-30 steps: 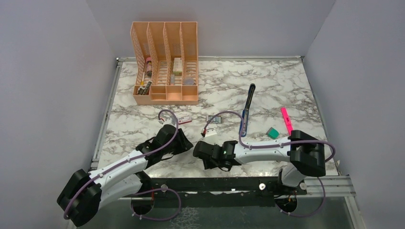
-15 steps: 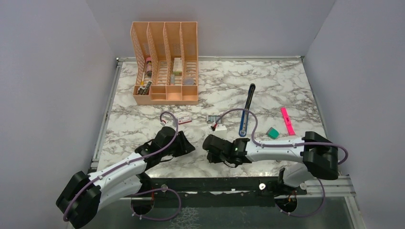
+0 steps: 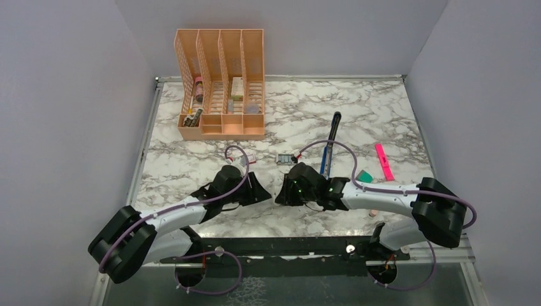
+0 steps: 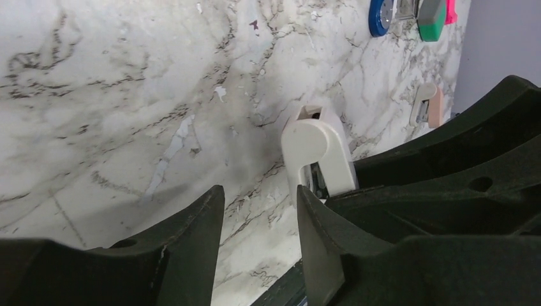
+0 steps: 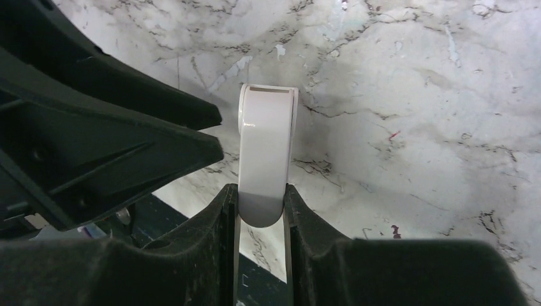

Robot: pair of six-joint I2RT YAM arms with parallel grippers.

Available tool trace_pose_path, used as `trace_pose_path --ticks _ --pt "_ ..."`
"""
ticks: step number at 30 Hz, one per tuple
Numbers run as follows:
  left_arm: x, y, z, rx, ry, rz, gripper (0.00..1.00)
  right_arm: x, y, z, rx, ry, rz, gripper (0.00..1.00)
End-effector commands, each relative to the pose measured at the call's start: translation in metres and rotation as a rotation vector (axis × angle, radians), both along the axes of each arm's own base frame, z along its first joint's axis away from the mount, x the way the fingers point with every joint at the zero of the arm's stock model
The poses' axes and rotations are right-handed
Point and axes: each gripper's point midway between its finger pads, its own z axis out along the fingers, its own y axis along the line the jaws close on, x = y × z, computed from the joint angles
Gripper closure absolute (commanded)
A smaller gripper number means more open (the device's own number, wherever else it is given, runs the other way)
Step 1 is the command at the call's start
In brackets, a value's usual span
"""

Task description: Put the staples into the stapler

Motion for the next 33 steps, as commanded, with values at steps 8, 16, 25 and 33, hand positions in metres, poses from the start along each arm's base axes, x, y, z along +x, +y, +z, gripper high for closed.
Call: trace_pose_path --ticks 8,16,25,33 --pt "0.007 -0.030 0.025 -0.123 -0.070 -0.108 0.69 -0.014 0.013 -0.014 0.039 0.052 0.100 0.80" --pt "-0.008 -0.028 0.010 -0.113 -0.013 -0.134 0.79 -0.008 0.024 -0.002 0.109 0.042 0.084 0.80" --pt "-0.008 -0.018 0.001 -0.101 0.004 -0.065 0.88 -0.003 0.014 -0.005 0.071 0.043 0.035 0.81" --pt "-0.012 -0.025 -0.001 -0.101 0.023 -0.109 0.78 -0.005 0.024 0.007 0.134 0.040 0.059 0.81"
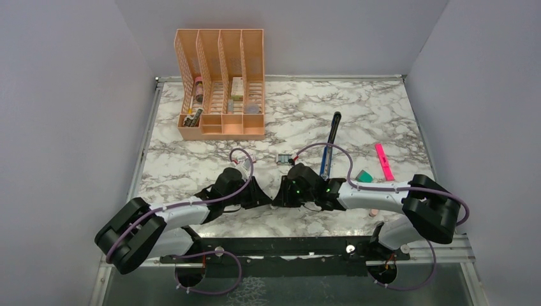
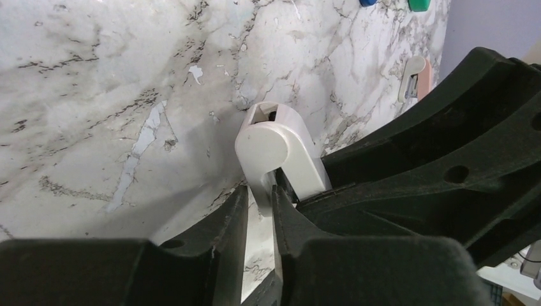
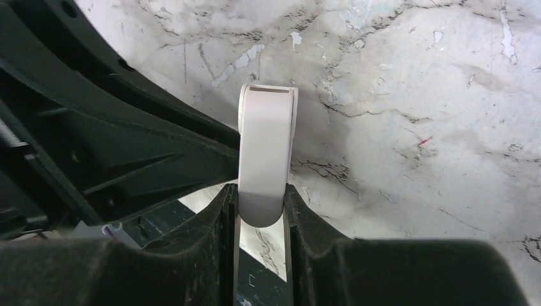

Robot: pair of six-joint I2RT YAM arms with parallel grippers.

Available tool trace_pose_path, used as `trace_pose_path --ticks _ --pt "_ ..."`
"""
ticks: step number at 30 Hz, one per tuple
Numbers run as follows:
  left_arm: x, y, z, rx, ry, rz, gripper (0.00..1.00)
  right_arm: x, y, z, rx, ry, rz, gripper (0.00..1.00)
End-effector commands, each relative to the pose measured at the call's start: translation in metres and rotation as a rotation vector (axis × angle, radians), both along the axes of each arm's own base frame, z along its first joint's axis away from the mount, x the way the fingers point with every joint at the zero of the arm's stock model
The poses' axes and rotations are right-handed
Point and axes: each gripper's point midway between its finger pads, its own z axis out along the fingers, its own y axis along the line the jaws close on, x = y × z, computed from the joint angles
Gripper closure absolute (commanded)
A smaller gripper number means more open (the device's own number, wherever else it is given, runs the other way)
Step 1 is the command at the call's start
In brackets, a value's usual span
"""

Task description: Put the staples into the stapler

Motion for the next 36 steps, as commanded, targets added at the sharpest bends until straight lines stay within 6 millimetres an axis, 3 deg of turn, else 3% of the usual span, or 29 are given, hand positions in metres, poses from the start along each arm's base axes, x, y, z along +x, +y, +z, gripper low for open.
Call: trace_pose_path --ticks 1,5,13,20,27,36 --pt "-0.001 -0.008 0.004 -0.022 -0.008 -0.036 0.77 0.004 0.012 0.020 0.087 -0.018 0.002 0.81" --pt "-0.001 -0.012 0.002 -0.024 -0.010 -0.049 0.78 0.002 0.012 0.020 0.097 -0.010 0.003 0.81" --pt "0.002 -0.011 -0.005 0.012 -0.039 -0.053 1.00 0.009 0.004 0.021 0.063 -0.018 -0.016 0.81" --pt "-0.010 -0.004 -0.030 0.080 -0.024 -0.123 1.00 0.031 -0.022 0.035 -0.002 -0.041 0.028 0.80" --pt "-0.007 -0.009 -0.029 0.089 -0.063 -0.169 1.00 0.058 -0.034 0.042 -0.003 -0.069 0.000 0.79" --pt "-0.012 -0.013 -0.027 0.077 -0.067 -0.208 1.00 0.089 -0.035 0.048 -0.006 -0.181 -0.031 0.67"
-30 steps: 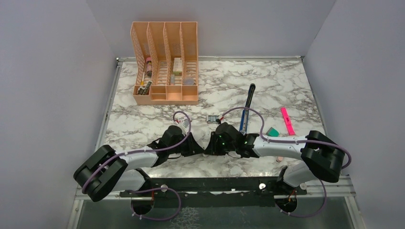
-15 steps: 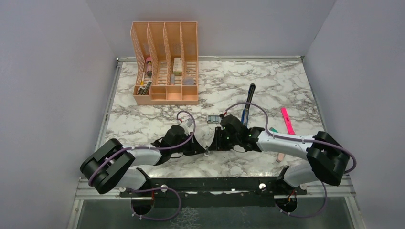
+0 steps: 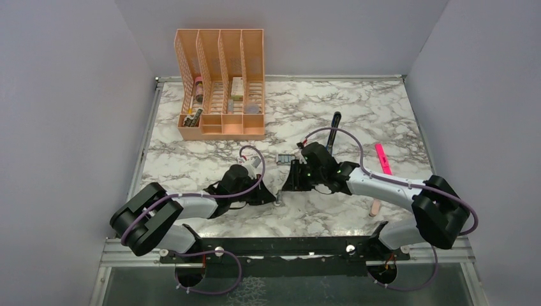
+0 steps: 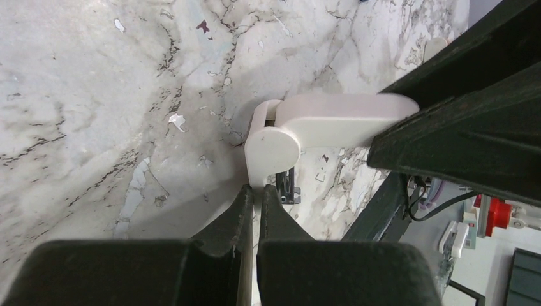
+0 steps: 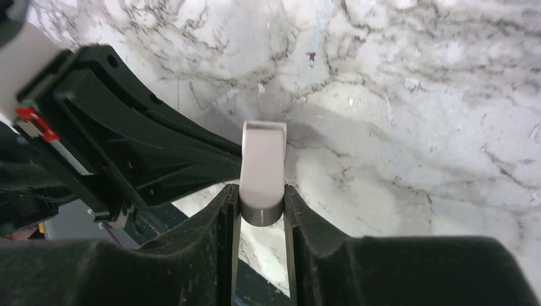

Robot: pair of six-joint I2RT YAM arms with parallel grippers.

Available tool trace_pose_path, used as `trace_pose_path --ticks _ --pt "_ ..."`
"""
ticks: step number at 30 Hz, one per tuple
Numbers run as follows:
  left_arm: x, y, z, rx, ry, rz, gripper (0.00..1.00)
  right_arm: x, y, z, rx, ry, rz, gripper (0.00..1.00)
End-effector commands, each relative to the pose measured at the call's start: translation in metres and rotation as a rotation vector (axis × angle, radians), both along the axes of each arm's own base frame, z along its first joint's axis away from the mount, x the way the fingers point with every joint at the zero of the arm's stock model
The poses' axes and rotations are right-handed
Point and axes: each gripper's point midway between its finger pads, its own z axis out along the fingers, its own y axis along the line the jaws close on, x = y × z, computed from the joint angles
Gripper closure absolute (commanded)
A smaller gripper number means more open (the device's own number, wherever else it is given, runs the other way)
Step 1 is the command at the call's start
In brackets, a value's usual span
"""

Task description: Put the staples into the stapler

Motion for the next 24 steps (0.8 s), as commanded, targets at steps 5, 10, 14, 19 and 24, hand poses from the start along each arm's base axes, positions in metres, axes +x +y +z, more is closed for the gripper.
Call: trace_pose_path --ticks 5,10,14,19,24 --pt "-0.026 0.002 -0.014 0.040 0.048 -0.103 1.00 0.046 0.005 0.013 0.015 -0.145 -0.042 0.61" --pt "-0.023 0.002 -0.013 0.040 0.050 -0.081 1.00 0.041 0.010 0.005 0.033 -0.094 -0.034 0.53" --pt "-0.020 0.001 -0.013 0.039 0.059 -0.057 1.00 0.035 0.008 0.006 0.048 -0.078 -0.037 0.45" --pt "-0.016 0.000 -0.014 0.045 0.068 -0.037 1.00 0.023 0.011 0.009 0.099 -0.059 -0.001 0.36" --pt "-0.013 -0.001 -0.017 0.052 0.078 -0.024 1.00 0.015 0.016 -0.001 0.119 -0.032 0.042 0.31"
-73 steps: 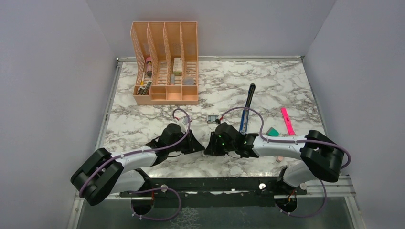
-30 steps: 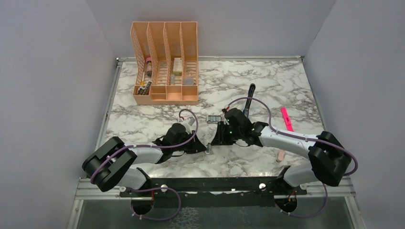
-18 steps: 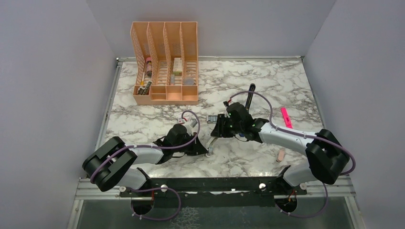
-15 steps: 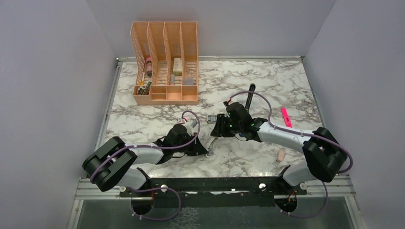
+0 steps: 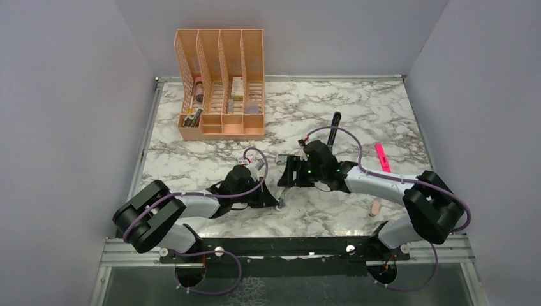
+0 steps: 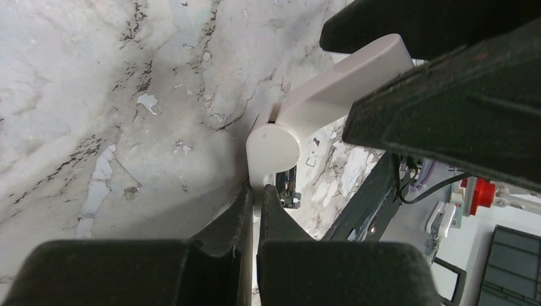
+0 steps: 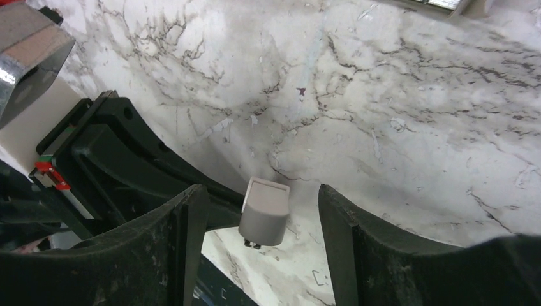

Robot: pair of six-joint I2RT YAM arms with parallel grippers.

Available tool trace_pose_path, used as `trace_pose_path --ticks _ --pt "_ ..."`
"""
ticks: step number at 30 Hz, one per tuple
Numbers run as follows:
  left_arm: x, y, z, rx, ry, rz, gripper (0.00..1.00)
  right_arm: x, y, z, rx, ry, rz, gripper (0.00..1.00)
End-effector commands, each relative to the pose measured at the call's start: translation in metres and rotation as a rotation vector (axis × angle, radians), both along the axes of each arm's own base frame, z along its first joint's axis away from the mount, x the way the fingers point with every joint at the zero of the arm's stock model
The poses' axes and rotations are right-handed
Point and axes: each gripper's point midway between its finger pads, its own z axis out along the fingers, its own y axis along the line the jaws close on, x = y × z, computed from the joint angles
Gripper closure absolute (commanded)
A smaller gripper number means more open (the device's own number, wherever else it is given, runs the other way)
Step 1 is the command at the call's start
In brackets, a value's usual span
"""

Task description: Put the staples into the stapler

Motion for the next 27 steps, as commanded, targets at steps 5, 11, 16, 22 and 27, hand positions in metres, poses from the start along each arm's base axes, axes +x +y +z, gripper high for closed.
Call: trace_pose_path --ticks 5,11,16,22,27 --pt "0.003 0.005 -0.015 0.062 0.029 0.030 1.00 -0.017 0.020 0.001 0.101 0.022 0.143 0.31" --pt "0.004 0.005 -0.015 0.065 0.024 0.043 1.00 -0.016 0.014 -0.018 0.021 0.073 0.107 0.39" --pt "0.006 0.007 -0.015 0.069 0.012 0.039 1.00 -0.026 0.011 -0.032 -0.048 0.122 0.106 0.53" --pt "0.009 0.005 -0.012 0.064 -0.003 0.033 1.00 -0.029 0.014 -0.035 -0.087 0.107 0.084 0.55" --pt "0.012 0.007 -0.010 0.064 -0.021 0.039 0.87 -0.018 0.014 -0.032 -0.126 0.079 0.034 0.68"
